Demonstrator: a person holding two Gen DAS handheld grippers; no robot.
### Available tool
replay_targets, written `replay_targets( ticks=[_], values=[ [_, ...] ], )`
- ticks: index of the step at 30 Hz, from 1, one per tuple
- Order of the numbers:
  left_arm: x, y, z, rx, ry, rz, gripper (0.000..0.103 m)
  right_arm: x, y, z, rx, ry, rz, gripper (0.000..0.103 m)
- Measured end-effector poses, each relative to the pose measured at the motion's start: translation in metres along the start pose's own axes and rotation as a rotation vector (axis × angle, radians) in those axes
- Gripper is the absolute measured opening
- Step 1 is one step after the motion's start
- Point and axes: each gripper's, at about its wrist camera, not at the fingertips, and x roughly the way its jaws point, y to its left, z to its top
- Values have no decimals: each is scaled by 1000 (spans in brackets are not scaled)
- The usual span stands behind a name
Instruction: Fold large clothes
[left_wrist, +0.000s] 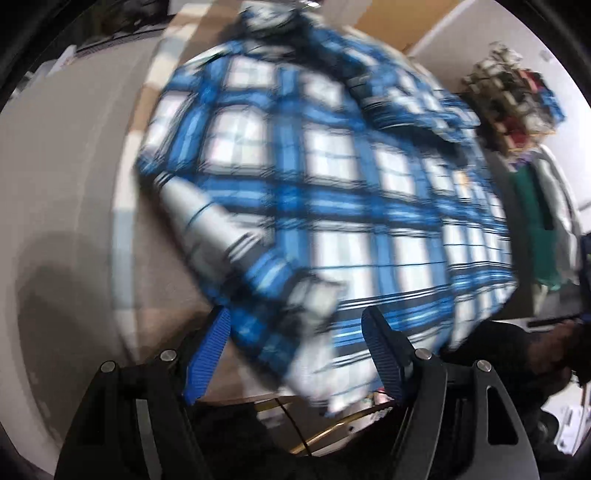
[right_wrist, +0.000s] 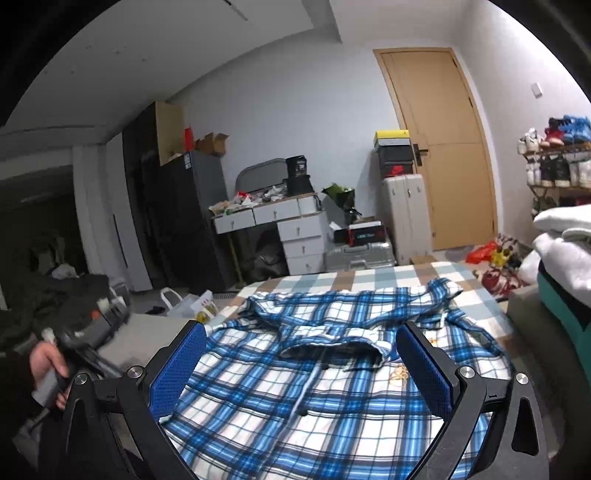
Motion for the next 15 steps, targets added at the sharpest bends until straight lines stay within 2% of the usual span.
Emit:
replay_targets(
  ticks=[2, 6, 8, 12, 13, 15],
  values=[
    [0, 3, -1, -43, 1, 70, 65, 0, -1, 0, 8, -3, -4, 103],
    [-4, 2, -5, -30, -20, 81, 65, 7, -3, -1, 20, 32, -12, 103],
    [-8, 0, -3, -24, -42, 35, 65, 11, -3, -2, 32, 55, -15, 103],
    [-26, 13, 2, -82, -104, -151, 66, 14, -7, -4, 53, 70, -20, 103],
    [-24, 18, 6, -110, -106, -176, 67, 14, -8, -4, 57, 74, -23, 103],
    [-15, 22, 10, -155, -97, -155, 68, 15, -11, -5, 67, 81, -32, 103]
  ],
)
